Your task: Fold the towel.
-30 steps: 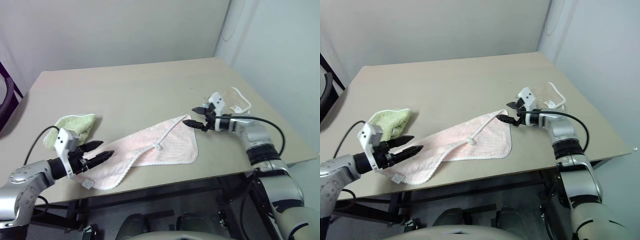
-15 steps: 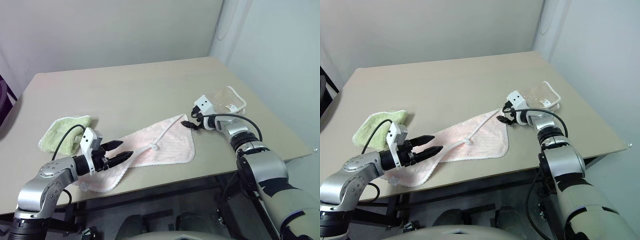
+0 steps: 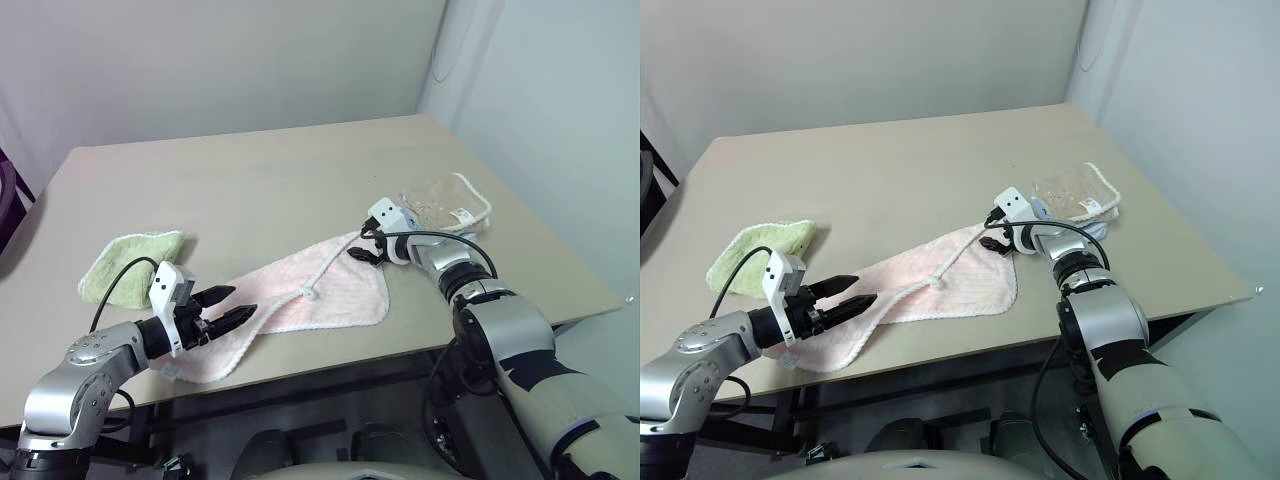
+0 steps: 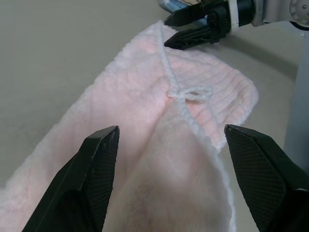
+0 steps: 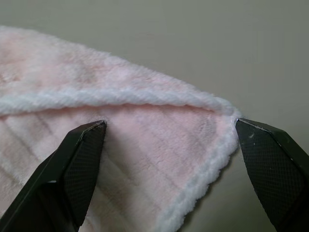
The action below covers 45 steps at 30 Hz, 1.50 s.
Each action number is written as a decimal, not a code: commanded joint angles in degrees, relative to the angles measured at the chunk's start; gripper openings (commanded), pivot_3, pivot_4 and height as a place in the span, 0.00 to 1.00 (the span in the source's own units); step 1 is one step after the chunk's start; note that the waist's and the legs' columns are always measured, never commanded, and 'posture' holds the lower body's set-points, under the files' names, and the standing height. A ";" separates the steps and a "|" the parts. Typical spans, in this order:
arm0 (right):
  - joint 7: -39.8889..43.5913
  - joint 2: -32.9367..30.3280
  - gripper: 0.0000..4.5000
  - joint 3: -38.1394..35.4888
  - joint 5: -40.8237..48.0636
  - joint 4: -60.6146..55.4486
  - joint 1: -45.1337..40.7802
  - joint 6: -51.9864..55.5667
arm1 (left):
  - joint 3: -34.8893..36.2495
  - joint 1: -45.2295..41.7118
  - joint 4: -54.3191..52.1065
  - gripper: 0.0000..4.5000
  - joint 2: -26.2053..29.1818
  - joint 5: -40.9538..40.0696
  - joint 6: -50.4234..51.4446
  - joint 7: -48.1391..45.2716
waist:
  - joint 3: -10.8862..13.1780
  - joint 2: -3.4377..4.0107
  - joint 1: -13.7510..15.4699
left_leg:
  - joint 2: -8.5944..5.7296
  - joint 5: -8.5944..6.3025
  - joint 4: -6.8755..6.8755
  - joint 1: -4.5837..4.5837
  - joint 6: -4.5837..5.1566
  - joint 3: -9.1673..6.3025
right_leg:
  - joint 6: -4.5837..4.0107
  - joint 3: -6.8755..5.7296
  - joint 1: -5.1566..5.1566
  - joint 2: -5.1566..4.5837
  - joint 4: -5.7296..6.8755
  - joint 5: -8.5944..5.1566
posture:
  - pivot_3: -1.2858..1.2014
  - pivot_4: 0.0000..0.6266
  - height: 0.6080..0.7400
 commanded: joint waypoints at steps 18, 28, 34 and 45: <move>-6.08 3.40 0.57 -6.89 0.43 0.95 -2.81 4.77 | 2.48 -1.34 -1.49 0.82 1.30 -1.98 -0.46 1.46 | 0.00 0.01 -0.78 | 0.00 0.02 -0.01 0.01 -0.01 -0.01 | 0.00 -0.02 0.00 0.00 0.02 0.01 | 0.52 0.00 1.00; -9.15 1.61 0.01 -7.26 -0.48 0.50 -3.19 -0.46 | 3.63 -1.56 -1.45 0.82 1.43 -2.41 -0.44 1.81 | 0.01 0.02 -0.72 | 0.00 0.02 -0.03 0.00 -0.01 -0.01 | 0.00 -0.02 -0.01 0.00 0.01 0.00 | 0.52 0.00 1.00; -4.38 -0.27 0.01 -7.11 0.39 -1.18 -5.11 -4.94 | 3.40 -0.47 -1.96 0.82 2.92 -2.24 -0.22 0.29 | 0.04 0.06 -0.77 | 0.00 0.02 -0.03 0.00 -0.01 -0.01 | -0.01 -0.02 -0.01 0.00 0.00 0.00 | 0.52 0.00 1.00; -7.21 -0.69 0.01 -10.23 5.19 -8.89 -11.84 -6.13 | 0.89 1.51 -2.12 0.82 7.74 0.19 -1.20 -3.95 | 0.10 0.14 -0.77 | 0.01 0.01 -0.08 -0.02 -0.02 -0.02 | -0.02 -0.02 -0.08 0.01 -0.03 0.00 | 0.52 0.00 1.00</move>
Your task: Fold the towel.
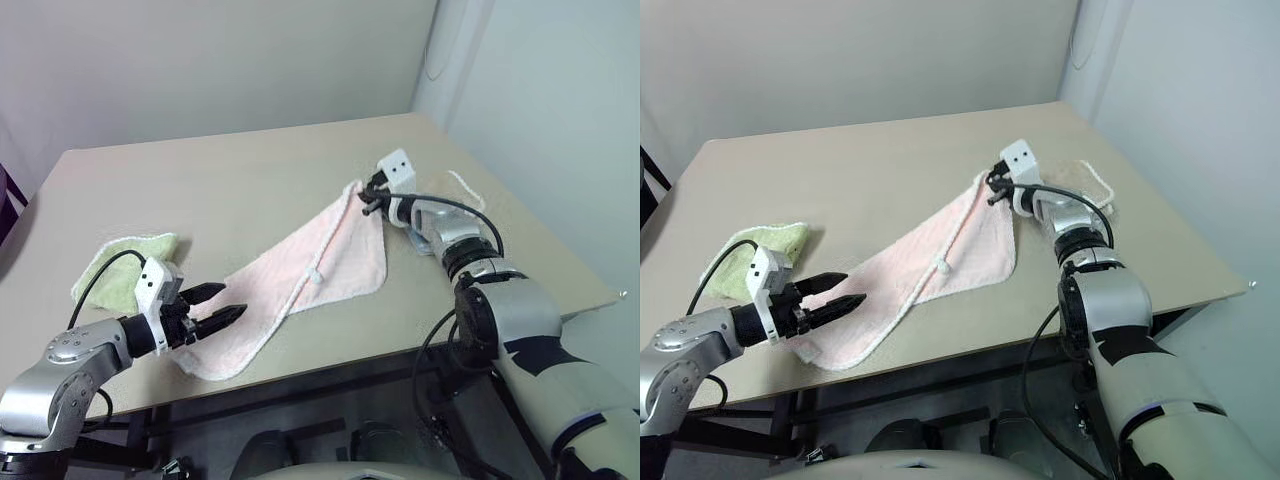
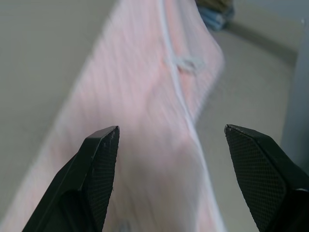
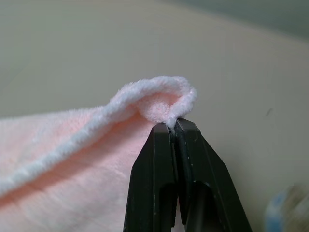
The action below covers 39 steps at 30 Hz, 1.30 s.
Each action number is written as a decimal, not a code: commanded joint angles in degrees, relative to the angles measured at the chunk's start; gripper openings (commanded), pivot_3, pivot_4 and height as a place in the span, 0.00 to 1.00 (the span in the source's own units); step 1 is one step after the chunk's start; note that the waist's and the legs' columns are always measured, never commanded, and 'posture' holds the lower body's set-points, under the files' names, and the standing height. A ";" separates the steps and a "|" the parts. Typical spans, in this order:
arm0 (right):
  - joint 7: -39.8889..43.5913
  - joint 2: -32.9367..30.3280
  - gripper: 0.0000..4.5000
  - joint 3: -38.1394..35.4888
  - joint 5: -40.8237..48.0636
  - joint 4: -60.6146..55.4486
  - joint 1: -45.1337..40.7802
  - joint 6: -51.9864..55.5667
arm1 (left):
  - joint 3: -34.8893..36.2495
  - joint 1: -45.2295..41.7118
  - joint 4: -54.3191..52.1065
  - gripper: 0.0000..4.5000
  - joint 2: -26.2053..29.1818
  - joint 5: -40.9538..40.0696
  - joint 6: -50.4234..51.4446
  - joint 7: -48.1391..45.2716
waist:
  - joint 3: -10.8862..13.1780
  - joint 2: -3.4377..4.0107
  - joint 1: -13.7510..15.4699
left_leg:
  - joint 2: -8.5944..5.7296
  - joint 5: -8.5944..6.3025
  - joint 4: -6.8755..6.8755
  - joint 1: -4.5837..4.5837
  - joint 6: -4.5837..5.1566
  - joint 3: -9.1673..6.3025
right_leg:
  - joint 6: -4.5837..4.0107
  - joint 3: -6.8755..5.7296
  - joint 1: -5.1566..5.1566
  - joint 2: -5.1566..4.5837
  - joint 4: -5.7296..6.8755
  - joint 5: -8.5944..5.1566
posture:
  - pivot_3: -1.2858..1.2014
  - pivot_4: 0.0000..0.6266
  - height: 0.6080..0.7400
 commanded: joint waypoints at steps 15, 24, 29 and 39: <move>-4.95 1.86 0.01 -1.12 4.37 -9.49 -7.76 0.31 | -17.44 -7.76 4.47 0.82 -5.94 9.10 -3.67 -1.90 | 0.02 0.04 0.05 | -0.01 0.00 -0.13 -0.04 0.00 0.00 | 0.01 0.00 -0.01 -0.01 -0.13 0.01 | 0.52 0.00 1.00; -5.63 0.75 0.01 -0.94 4.26 -11.22 -6.08 0.76 | -23.23 -8.08 11.78 0.82 -1.38 18.33 -5.72 -2.87 | 0.02 0.05 0.03 | 0.00 0.00 -0.16 -0.01 0.00 -0.01 | 0.00 0.00 -0.02 -0.01 -0.13 0.00 | 0.52 0.00 1.00; -6.08 0.18 0.00 -1.59 4.91 -11.67 -5.77 1.37 | -24.58 -8.17 12.93 0.78 -0.02 19.63 -5.06 -3.61 | -0.03 0.20 -0.04 | 0.00 0.00 -0.16 0.01 0.00 -0.01 | 0.00 0.00 0.00 -0.02 -0.12 0.00 | 0.52 0.00 1.00; -6.53 -0.19 0.00 -1.46 5.21 -11.25 -5.74 1.69 | -25.19 -8.80 15.71 0.06 1.16 21.83 -4.97 -3.42 | -0.21 0.48 -0.05 | 0.01 0.09 -0.33 0.11 0.13 0.00 | 0.00 0.00 0.00 -0.01 -0.12 0.00 | 0.52 0.00 1.00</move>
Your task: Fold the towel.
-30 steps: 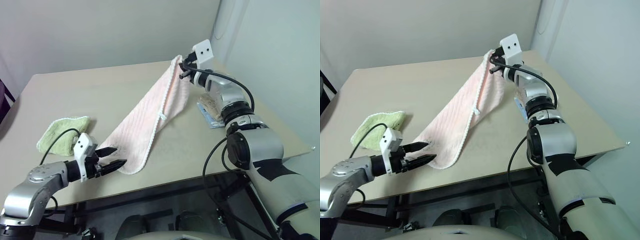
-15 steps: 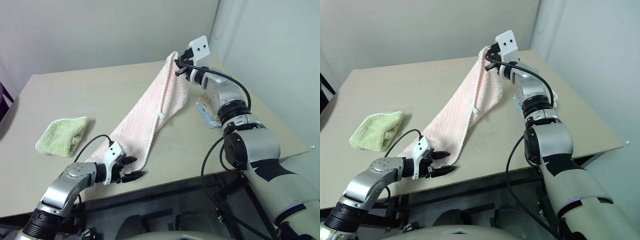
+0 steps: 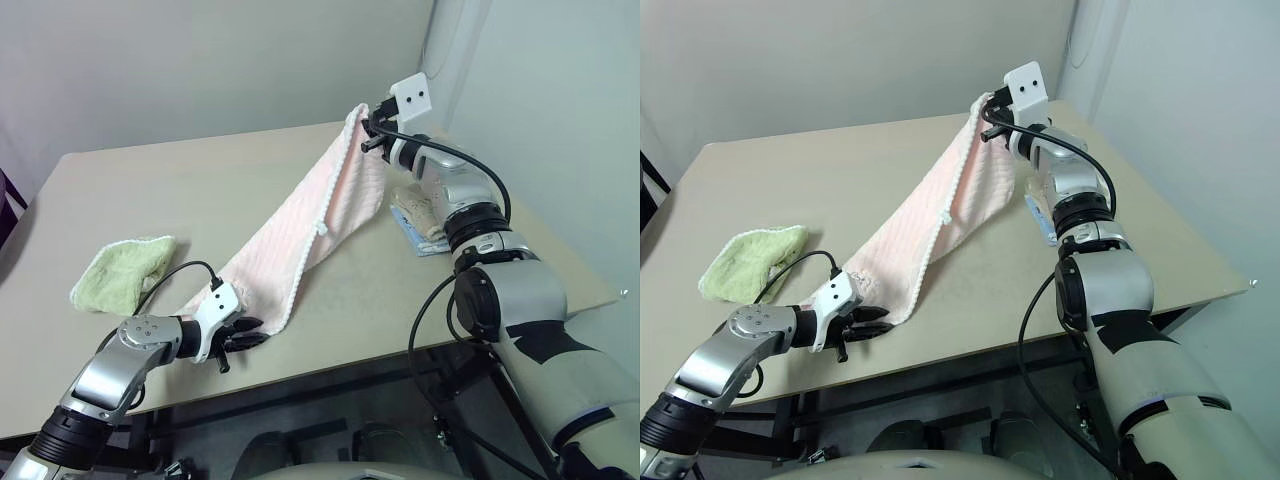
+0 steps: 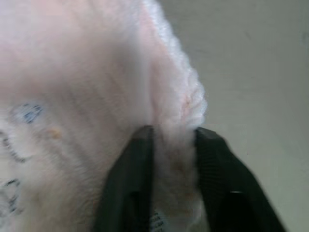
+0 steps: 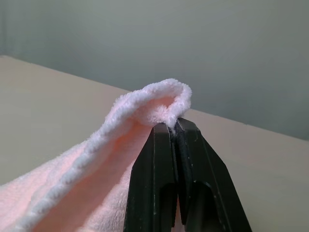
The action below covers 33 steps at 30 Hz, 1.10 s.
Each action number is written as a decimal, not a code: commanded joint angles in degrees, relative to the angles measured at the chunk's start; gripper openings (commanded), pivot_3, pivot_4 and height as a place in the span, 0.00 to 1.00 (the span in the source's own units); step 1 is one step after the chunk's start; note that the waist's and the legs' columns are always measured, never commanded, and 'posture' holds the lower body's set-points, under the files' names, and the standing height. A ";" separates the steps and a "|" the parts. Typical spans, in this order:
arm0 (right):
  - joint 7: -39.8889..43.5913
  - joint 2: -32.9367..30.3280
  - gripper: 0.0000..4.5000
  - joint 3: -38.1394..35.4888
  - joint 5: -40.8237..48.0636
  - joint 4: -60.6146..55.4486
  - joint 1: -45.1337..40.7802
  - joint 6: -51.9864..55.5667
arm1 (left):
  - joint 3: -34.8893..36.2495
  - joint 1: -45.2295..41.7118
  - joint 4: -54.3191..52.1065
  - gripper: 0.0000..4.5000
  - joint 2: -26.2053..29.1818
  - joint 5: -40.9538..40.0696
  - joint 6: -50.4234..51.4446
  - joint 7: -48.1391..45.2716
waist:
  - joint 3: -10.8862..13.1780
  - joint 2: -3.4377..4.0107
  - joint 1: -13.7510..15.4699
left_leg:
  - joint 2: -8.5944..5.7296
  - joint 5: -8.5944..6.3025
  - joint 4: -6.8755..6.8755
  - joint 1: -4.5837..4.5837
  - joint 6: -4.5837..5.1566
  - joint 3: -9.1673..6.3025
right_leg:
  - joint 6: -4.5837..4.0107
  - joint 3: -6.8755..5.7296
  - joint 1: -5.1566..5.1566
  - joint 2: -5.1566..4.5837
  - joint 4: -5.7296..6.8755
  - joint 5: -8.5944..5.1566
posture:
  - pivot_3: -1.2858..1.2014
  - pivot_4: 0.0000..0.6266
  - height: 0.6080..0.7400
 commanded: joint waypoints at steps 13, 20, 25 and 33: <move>-1.56 -3.98 0.00 0.28 -0.75 -0.77 1.09 -1.56 | 33.23 -6.58 2.77 0.00 2.83 -29.76 18.29 -3.17 | 0.17 -0.23 0.24 | 0.00 0.04 0.13 -0.22 -0.02 -0.10 | 0.00 -0.13 -0.13 0.00 0.01 0.00 | 0.52 0.00 1.00; -3.31 -7.26 0.00 0.06 -1.45 2.77 0.68 -3.28 | 37.98 -29.65 33.09 0.00 10.14 -25.09 12.38 -0.70 | 0.19 -0.26 0.27 | -0.04 0.05 0.32 -0.19 0.00 -0.16 | 0.02 -0.21 0.03 0.10 0.03 0.00 | 0.52 0.00 1.00; -4.97 -5.62 0.00 -1.91 0.52 5.08 -0.83 -6.16 | 35.19 -50.71 60.65 0.00 7.94 -18.94 4.22 1.63 | 0.21 -0.34 0.16 | -0.02 0.06 0.42 -0.14 0.03 -0.15 | 0.46 -0.19 0.15 0.23 0.08 0.26 | 0.52 0.00 1.00; -7.01 -2.85 0.00 -6.96 4.25 9.08 -5.62 -11.23 | 28.98 -65.63 80.48 0.00 3.01 -6.25 -13.58 0.99 | 0.35 -0.62 0.08 | 0.01 0.06 0.35 -0.22 0.04 -0.09 | 0.54 -0.16 0.05 0.29 0.05 0.29 | 0.52 0.00 1.00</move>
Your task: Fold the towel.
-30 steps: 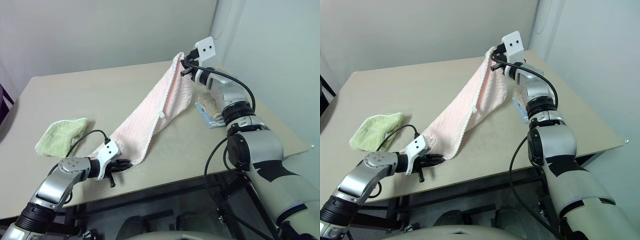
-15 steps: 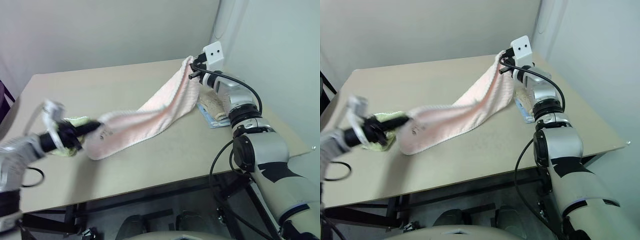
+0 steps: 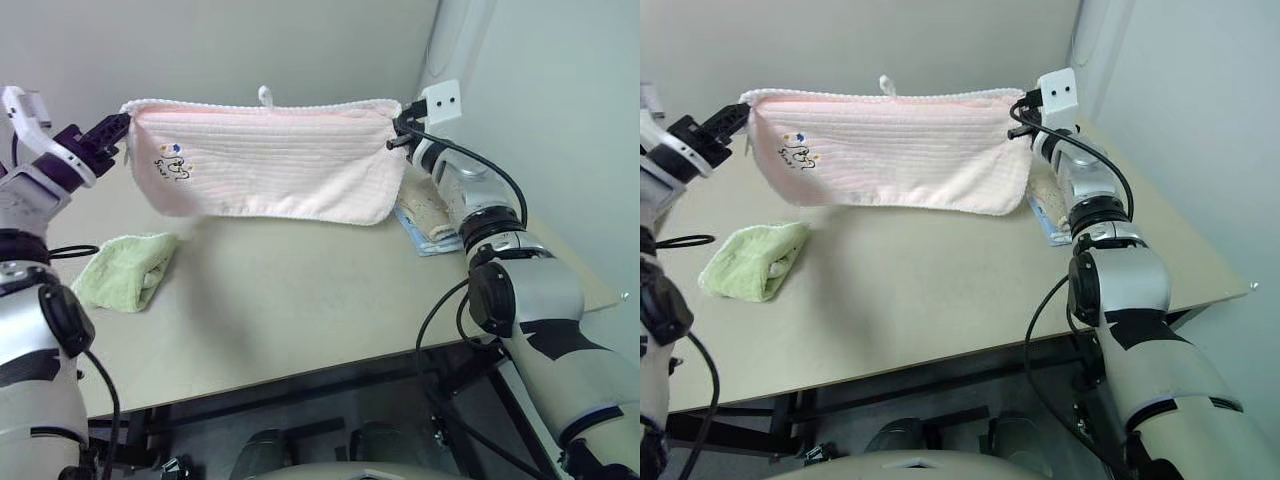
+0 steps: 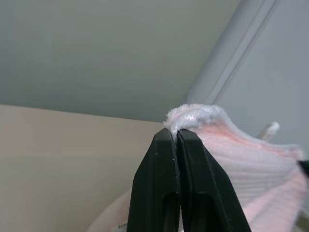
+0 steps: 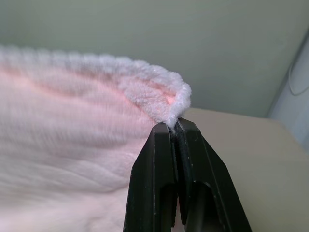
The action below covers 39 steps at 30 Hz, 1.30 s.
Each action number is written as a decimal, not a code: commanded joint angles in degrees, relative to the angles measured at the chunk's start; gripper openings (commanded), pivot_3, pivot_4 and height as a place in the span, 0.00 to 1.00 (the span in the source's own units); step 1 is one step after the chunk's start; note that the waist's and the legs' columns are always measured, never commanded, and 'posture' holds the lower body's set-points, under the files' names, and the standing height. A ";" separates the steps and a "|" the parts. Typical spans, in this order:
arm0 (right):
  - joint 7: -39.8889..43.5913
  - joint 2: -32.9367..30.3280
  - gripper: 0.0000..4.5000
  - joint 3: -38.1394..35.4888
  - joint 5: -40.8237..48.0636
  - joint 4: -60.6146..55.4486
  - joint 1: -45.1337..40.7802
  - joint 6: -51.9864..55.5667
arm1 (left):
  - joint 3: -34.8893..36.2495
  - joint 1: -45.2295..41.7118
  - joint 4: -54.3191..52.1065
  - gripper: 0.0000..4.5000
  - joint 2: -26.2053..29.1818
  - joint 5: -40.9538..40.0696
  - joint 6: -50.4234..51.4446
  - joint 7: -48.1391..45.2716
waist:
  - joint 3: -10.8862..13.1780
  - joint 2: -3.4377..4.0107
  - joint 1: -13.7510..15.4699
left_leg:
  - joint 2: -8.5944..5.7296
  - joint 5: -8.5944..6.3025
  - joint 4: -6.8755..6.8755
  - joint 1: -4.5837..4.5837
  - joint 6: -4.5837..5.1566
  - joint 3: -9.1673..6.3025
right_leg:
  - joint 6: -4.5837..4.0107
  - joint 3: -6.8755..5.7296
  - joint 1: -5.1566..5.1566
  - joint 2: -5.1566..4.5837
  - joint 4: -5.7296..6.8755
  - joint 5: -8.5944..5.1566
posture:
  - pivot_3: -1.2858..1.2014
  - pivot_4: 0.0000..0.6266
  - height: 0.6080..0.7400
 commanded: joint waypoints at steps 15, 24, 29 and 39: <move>40.13 -6.50 0.00 -1.83 11.63 -24.53 22.59 0.17 | -3.40 15.61 -14.18 0.00 8.25 5.80 3.96 -28.52 | 0.01 -0.06 0.08 | 0.04 -0.02 0.09 -0.02 0.04 -0.02 | 0.05 0.01 0.02 -0.01 0.08 0.01 | 0.52 0.00 1.00; 46.23 -13.05 0.00 -4.75 18.16 -42.88 44.97 1.19 | 11.18 54.12 -53.43 0.00 10.81 -5.86 18.70 -26.27 | 0.03 0.00 0.06 | 0.11 -0.12 -0.06 0.09 -0.23 -0.08 | -0.26 0.09 -0.06 -0.21 0.17 -0.14 | 0.52 0.00 1.00; 48.55 -16.24 0.00 -3.77 18.22 -46.98 54.09 -0.34 | 16.18 67.68 -64.28 0.00 10.02 -7.91 20.18 -23.49 | 0.03 0.01 0.65 | 0.04 -0.14 -0.08 0.17 -0.26 -0.02 | -0.49 0.05 0.01 -0.39 0.09 -0.23 | 0.52 0.00 1.00; 53.88 -20.79 0.00 -3.91 19.63 -54.31 68.29 -3.83 | 22.33 90.63 -67.65 0.00 13.16 -3.75 14.66 -27.28 | 0.06 0.14 1.56 | 0.04 -0.14 -0.44 0.23 -0.25 0.15 | -0.52 0.04 -0.19 -0.45 -0.36 -0.25 | 0.52 0.00 1.00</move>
